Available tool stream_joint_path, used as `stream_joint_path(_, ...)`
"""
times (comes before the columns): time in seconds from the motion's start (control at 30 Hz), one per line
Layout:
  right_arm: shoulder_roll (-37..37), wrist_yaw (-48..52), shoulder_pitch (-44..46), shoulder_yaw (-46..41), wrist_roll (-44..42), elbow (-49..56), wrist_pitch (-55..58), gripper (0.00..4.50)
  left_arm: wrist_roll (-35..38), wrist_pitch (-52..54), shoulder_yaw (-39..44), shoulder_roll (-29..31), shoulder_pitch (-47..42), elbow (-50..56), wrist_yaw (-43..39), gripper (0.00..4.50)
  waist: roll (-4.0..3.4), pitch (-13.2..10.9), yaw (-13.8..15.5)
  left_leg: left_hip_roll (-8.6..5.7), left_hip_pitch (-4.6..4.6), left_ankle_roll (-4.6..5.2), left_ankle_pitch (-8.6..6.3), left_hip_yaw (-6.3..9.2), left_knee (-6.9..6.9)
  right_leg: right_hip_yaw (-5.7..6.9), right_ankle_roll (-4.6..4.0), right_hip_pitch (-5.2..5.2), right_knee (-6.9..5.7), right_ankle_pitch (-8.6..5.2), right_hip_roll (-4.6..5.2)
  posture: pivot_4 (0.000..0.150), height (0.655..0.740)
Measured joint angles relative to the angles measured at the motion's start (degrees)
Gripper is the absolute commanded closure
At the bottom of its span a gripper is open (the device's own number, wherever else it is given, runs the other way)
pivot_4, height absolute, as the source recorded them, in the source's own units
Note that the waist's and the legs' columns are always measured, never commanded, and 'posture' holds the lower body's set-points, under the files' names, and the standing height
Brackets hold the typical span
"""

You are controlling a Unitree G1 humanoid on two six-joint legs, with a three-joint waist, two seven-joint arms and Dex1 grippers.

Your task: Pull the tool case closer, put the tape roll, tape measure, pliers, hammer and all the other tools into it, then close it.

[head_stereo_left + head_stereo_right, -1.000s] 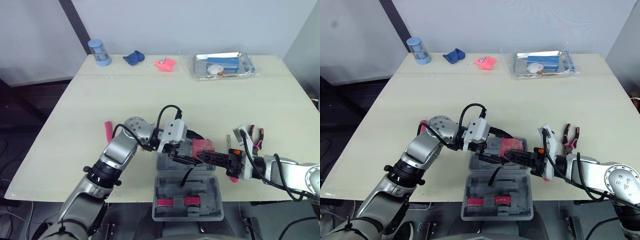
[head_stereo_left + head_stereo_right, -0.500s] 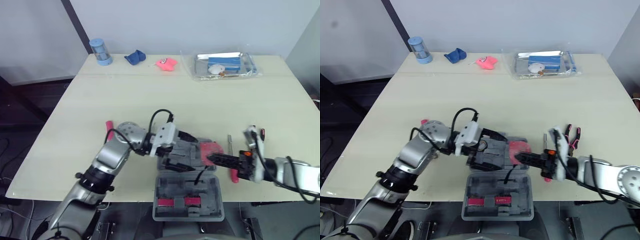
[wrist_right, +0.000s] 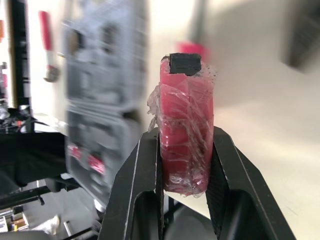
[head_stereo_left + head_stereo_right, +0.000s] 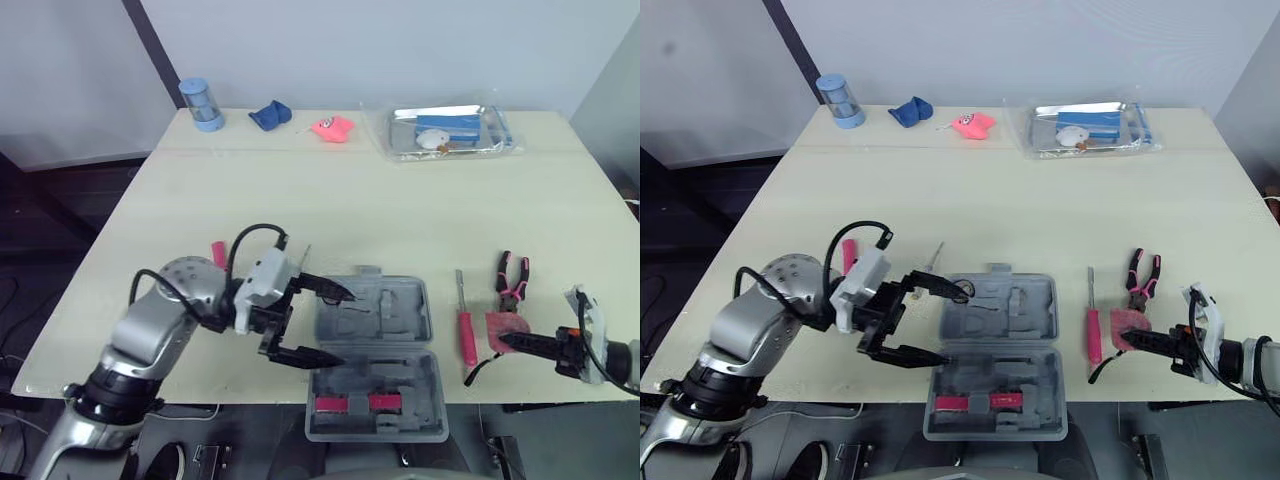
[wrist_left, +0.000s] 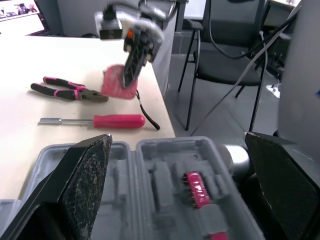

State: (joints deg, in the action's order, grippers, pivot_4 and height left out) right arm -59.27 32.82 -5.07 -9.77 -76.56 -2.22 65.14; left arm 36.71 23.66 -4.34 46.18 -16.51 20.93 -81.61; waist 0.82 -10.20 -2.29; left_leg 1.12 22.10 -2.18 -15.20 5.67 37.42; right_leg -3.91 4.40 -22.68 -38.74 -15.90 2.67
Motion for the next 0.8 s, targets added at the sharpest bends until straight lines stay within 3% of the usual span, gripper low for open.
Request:
stream_joint_path(0.33,7.42,2.56,1.88,0.36,9.57,-0.81,2.67,3.97,2.80,0.86,3.89,2.36,4.58,3.39,0.24,0.00,0.02,0.00,-0.13,0.01,-0.06,0.00,0.00,-0.04,0.00,-0.04,0.00,0.02,-0.02,0.00,-0.01,0.150,0.7400)
stream_joint_path(0.37,7.69,2.55,1.88,-0.02,10.10,-0.75,3.02,2.96,2.80,0.85,3.89,2.59,5.02,3.40,0.24,0.00,0.02,0.00,-0.15,0.02,-0.07,0.00,0.00,-0.05,0.00,-0.05,0.00,0.03,-0.02,0.00,-0.02,0.150,0.7400)
stream_joint_path(0.43,7.82,2.80,1.54,-0.35,11.35,-0.69,3.18,2.30,2.80,0.79,3.90,2.84,5.64,3.44,0.24,0.00,0.01,-0.01,-0.07,0.02,-0.05,0.00,0.00,-0.06,0.00,-0.05,0.00,0.02,-0.01,0.00,-0.02,0.150,0.7400)
stream_joint_path(0.47,7.57,4.21,0.89,-1.01,12.02,-0.01,3.20,1.69,2.79,0.71,3.92,2.97,5.76,3.46,0.25,0.00,0.01,-0.01,-0.03,0.02,-0.05,0.00,0.00,-0.05,0.00,-0.05,0.00,0.03,0.00,0.00,-0.02,0.150,0.7400)
stream_joint_path(0.53,6.93,5.82,0.17,-1.94,12.64,0.54,3.12,0.92,2.79,0.54,3.94,3.05,5.82,3.50,0.26,0.00,0.01,-0.01,0.13,0.01,-0.04,0.00,0.00,-0.06,0.00,-0.05,0.01,0.03,0.02,0.00,-0.01,0.150,0.7400)
stream_joint_path(0.57,4.62,8.40,-1.21,-3.01,14.45,1.27,2.11,0.07,2.78,0.11,3.95,3.15,6.07,3.53,0.28,0.00,0.01,-0.01,0.26,0.00,-0.04,0.00,0.00,-0.06,0.00,-0.05,0.01,0.04,0.04,0.00,0.00,0.150,0.7400)
stream_joint_path(0.8,-0.81,18.92,-8.08,-5.76,22.53,2.58,-5.66,0.07,2.69,-1.16,3.98,3.62,6.41,3.42,0.11,0.00,-0.03,-0.01,0.19,0.00,-0.05,0.00,0.00,-0.07,-0.02,-0.05,0.01,0.03,0.05,0.00,0.00,0.150,0.7400)
